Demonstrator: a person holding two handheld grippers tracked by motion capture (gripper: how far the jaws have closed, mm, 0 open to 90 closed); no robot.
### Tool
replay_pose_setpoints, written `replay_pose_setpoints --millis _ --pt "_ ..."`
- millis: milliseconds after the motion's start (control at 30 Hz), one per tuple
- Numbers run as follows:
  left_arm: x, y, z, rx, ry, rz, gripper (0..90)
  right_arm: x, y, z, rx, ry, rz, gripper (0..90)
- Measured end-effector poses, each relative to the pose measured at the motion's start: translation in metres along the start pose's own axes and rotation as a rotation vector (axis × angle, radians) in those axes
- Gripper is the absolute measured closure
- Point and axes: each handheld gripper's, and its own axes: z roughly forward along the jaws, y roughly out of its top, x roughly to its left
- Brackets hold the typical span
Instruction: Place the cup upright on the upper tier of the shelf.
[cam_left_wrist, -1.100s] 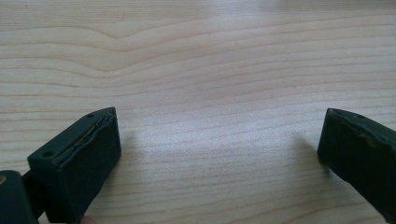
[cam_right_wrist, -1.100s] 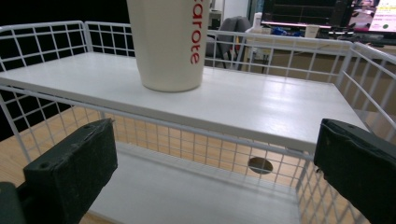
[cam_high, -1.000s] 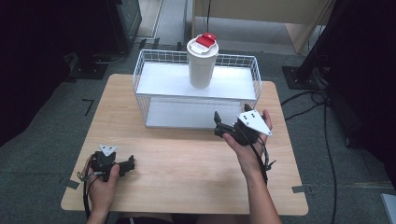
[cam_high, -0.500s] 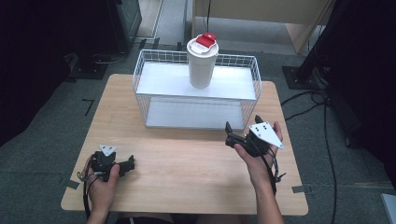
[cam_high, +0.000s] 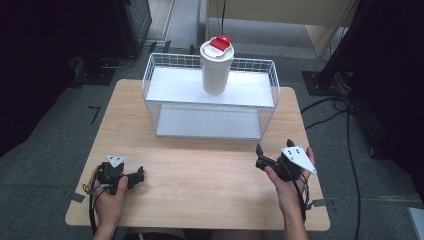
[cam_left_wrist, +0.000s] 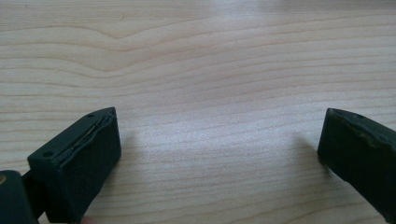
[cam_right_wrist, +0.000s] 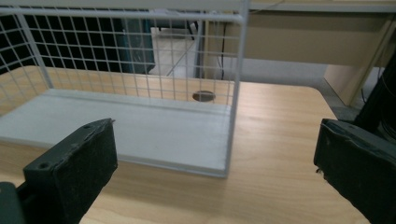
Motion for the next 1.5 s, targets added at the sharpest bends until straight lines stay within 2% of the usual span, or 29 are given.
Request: replay_pose_setpoints --millis 467,733,967,1000,1067,1300,1333,1467,1500 --pt "0.000 0.000 0.000 0.000 0.000 0.000 0.0 -0.030 -0.039 -0.014 0.068 -0.068 0.027 0.0" --pt "0.000 0.000 0.000 -0.001 0.000 -0.001 0.0 -0.044 -0.054 -0.020 0.108 -0.089 0.037 0.0" --pt "0.000 0.000 0.000 -0.001 0.000 0.000 0.0 -0.056 -0.068 -0.024 0.168 -0.112 0.034 0.0" --pt "0.000 0.000 0.000 -0.001 0.000 -0.001 0.0 -0.059 -0.072 -0.025 0.191 -0.120 0.026 0.0" --pt "0.000 0.000 0.000 -0.001 0.000 -0.001 0.0 -0.059 -0.073 -0.025 0.199 -0.119 0.027 0.0" --pt "0.000 0.000 0.000 -0.001 0.000 0.000 0.0 -0.071 -0.083 -0.028 0.278 -0.118 0.003 0.0" --pt "0.000 0.000 0.000 -0.001 0.000 -0.001 0.0 -0.073 -0.087 -0.027 0.316 -0.127 -0.003 0.0" --pt "0.000 0.000 0.000 -0.001 0.000 -0.001 0.0 -0.077 -0.094 -0.026 0.346 -0.149 -0.020 0.0" --pt "0.000 0.000 0.000 -0.001 0.000 -0.001 0.0 -0.078 -0.095 -0.026 0.356 -0.149 -0.011 0.0"
